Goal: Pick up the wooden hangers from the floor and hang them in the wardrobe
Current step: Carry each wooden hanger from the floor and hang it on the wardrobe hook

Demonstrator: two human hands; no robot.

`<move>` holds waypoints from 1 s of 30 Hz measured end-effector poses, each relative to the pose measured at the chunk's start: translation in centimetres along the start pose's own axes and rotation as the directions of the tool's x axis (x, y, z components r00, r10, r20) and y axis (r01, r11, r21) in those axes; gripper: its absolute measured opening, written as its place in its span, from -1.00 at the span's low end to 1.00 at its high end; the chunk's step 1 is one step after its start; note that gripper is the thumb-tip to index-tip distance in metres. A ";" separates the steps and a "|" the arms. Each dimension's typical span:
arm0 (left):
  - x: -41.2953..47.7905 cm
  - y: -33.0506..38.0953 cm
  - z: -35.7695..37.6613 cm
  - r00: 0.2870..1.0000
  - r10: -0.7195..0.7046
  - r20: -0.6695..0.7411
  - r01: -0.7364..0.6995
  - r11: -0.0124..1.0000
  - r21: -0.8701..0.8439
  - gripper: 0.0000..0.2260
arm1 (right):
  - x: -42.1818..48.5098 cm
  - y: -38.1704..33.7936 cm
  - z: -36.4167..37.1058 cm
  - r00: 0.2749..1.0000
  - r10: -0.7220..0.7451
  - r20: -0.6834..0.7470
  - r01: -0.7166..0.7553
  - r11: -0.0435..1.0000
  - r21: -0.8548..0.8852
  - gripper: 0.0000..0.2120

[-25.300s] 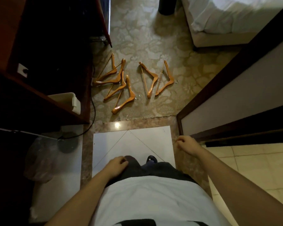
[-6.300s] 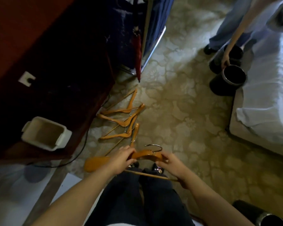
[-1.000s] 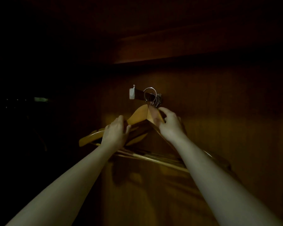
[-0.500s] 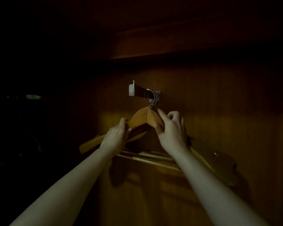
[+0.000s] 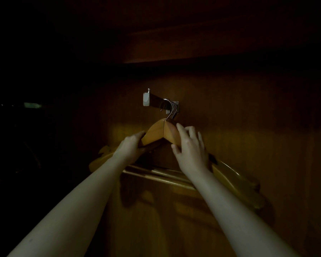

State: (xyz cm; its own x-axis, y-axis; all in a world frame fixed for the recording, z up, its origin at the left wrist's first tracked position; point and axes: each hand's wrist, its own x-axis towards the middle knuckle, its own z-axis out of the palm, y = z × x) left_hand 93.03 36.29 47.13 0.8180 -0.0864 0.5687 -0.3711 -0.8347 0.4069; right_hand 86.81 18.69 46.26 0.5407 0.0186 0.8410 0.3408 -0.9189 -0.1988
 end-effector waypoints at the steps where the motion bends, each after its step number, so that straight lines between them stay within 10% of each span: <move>1: 0.0 0.1 -0.1 1.000 -0.006 0.000 0.006 1.000 -0.001 -0.46 | -0.1 0.0 0.1 1.000 0.001 -0.005 -0.001 1.000 -0.004 -0.41; 30: -10.8 1.0 -2.9 0.984 0.180 -0.014 -0.180 0.984 -0.004 -0.59 | -5.3 -3.4 -4.1 0.998 0.042 0.041 -0.037 0.993 -0.109 -0.58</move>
State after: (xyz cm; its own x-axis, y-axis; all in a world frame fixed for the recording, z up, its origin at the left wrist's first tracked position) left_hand 82.54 37.97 43.48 0.7316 -0.2281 0.6424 -0.5143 -0.8032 0.3006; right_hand 79.61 20.06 44.51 0.5859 -0.0033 0.8104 0.2351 -0.9563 -0.1739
